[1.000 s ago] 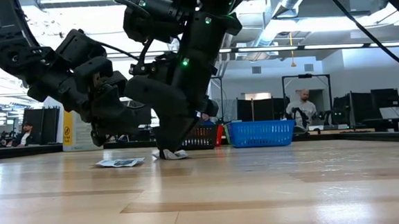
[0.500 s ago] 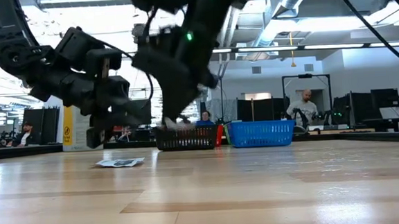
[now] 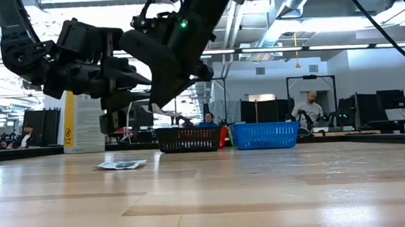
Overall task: Pick & Place First Aid Supplies
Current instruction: Put the towelette pack into the black basket
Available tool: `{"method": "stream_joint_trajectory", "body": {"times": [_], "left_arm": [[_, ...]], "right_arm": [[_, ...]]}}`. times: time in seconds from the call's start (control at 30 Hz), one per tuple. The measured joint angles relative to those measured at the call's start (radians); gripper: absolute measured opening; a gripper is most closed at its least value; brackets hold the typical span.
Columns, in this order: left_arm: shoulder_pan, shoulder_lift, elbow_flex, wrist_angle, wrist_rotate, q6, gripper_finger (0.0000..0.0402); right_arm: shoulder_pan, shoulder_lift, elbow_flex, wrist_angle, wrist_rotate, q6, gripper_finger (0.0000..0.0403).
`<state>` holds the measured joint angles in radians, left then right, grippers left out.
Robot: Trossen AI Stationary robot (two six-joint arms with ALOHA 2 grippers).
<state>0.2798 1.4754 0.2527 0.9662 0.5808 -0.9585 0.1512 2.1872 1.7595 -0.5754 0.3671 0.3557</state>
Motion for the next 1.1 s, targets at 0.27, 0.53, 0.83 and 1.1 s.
{"method": "stream_joint_trajectory", "body": {"times": [0.27, 0.53, 0.83, 1.1], "left_arm": [[0.0, 0.0, 0.0, 0.0, -0.009, 0.063, 0.0099], [0.0, 0.0, -0.003, -0.01, -0.011, 0.169, 0.0099], [0.0, 0.001, -0.003, -0.092, -0.019, 0.014, 0.0099], [-0.026, 0.001, -0.003, -0.088, -0.027, -0.012, 0.0099]], "right_arm": [[0.018, 0.0, 0.001, 0.004, 0.041, 0.0, 0.0007], [0.032, 0.0, 0.001, 0.004, 0.087, 0.001, 0.0007], [0.039, 0.0, 0.001, 0.005, 0.132, 0.001, 0.0008], [0.036, 0.0, 0.002, 0.015, 0.133, -0.018, 0.0008]]}}
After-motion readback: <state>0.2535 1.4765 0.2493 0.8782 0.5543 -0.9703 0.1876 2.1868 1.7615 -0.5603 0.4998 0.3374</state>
